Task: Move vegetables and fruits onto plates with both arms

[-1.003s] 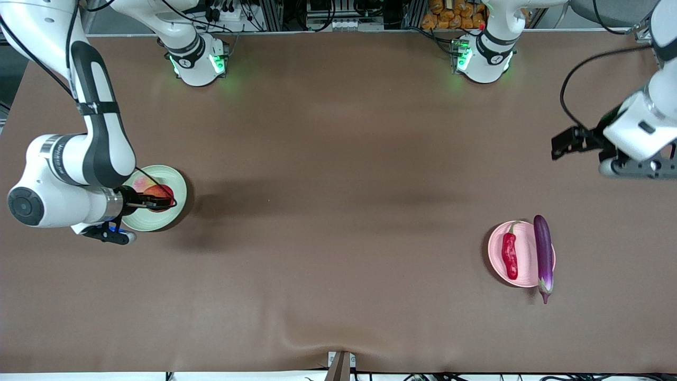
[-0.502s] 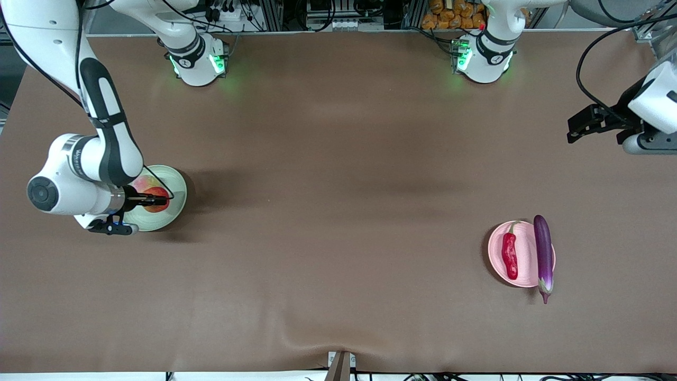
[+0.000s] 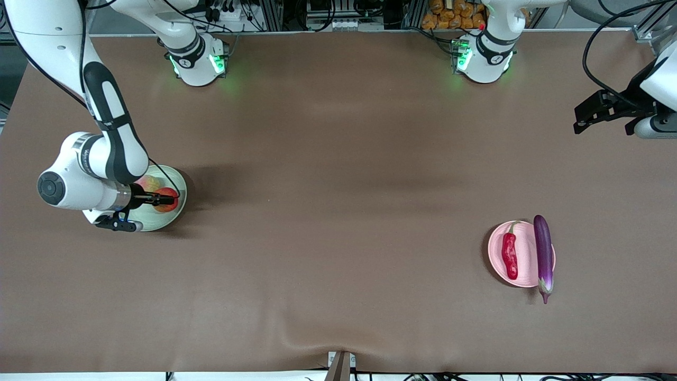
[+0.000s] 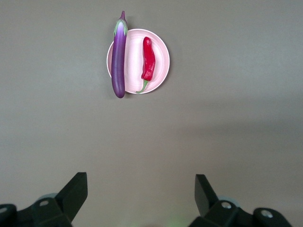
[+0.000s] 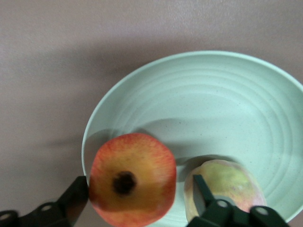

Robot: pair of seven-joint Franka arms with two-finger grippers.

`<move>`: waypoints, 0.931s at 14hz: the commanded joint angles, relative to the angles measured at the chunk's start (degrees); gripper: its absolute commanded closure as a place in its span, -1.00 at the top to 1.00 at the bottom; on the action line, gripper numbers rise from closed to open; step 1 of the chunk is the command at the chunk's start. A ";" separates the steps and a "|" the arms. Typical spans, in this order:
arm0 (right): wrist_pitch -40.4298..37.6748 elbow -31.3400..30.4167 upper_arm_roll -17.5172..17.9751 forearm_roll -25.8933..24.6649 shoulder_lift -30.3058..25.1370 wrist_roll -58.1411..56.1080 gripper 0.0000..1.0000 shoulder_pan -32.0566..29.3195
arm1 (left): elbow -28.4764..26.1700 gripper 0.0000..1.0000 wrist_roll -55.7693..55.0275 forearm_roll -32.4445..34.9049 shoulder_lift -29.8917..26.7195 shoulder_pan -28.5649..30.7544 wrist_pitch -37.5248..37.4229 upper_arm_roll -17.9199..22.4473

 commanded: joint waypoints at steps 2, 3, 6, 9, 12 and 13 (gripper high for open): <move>-15.78 12.08 0.11 0.41 -0.98 -1.09 1.00 0.16 | 0.83 1.00 1.09 0.25 -0.34 0.60 -1.35 -0.65; -22.11 18.14 0.02 0.06 -0.89 -1.18 1.00 0.08 | 0.83 1.00 1.00 0.16 -0.34 0.60 -1.35 -0.74; -31.82 33.81 0.02 -0.29 0.52 -0.92 1.00 0.16 | 1.01 1.00 0.83 0.16 -0.43 0.16 -1.43 -1.44; -41.13 44.10 0.19 -2.92 -0.88 -0.57 1.00 0.08 | 1.01 1.00 0.47 0.25 -0.43 0.42 -1.35 -1.97; -50.62 52.10 1.07 -3.11 -2.64 -1.01 1.00 0.25 | 1.01 1.00 0.83 0.16 -0.34 0.78 -1.35 -1.45; -52.65 53.09 1.68 -3.28 -4.21 -0.57 1.00 0.08 | 1.01 1.00 0.91 0.16 -0.34 0.78 -1.35 -1.44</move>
